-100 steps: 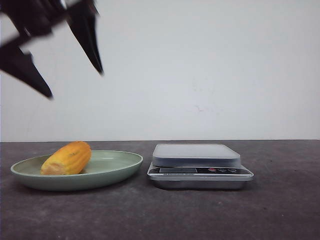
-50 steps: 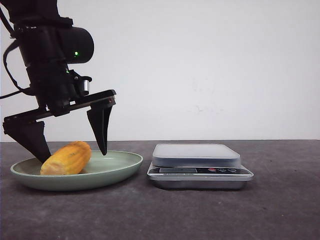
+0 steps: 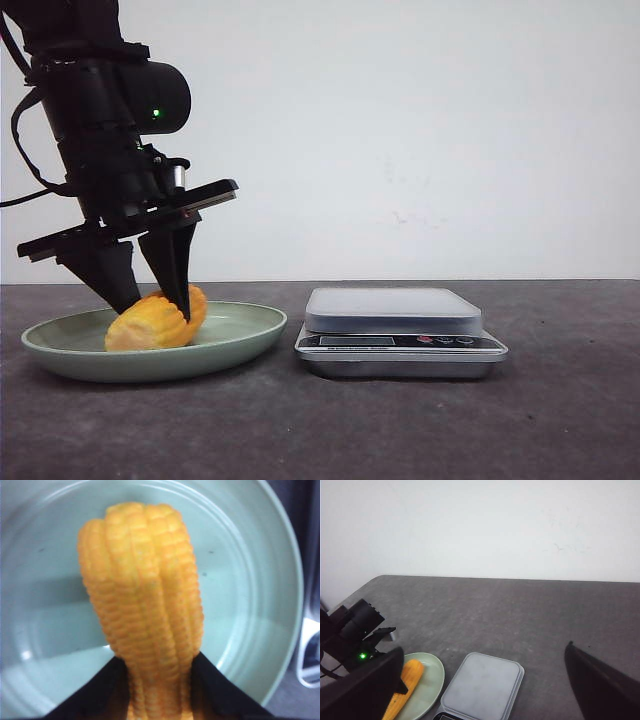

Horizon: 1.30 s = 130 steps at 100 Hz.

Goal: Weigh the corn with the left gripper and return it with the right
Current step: 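Lower the left gripper onto the yellow corn cob and close it, then lift the corn with the left gripper and carry it over the scale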

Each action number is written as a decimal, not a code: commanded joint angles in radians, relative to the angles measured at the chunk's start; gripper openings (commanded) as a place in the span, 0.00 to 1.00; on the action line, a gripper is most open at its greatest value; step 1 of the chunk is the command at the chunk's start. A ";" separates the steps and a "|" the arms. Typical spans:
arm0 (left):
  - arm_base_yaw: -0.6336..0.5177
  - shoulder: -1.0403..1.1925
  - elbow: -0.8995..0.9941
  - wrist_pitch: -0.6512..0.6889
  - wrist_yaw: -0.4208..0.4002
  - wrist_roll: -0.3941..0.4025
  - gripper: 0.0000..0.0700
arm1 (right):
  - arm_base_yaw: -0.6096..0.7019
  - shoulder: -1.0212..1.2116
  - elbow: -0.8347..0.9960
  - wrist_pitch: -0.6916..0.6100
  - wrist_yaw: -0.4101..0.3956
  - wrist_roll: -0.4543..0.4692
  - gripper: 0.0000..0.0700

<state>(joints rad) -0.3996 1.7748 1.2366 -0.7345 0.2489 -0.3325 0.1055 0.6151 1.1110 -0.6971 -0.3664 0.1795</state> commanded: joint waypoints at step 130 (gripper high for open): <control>-0.214 0.125 0.557 0.119 0.068 -0.137 0.02 | 0.003 0.005 0.011 -0.003 0.010 -0.003 0.93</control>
<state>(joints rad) -0.6033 1.8439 1.7752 -0.6205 0.3134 -0.4320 0.1059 0.6151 1.1110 -0.6998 -0.3630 0.1799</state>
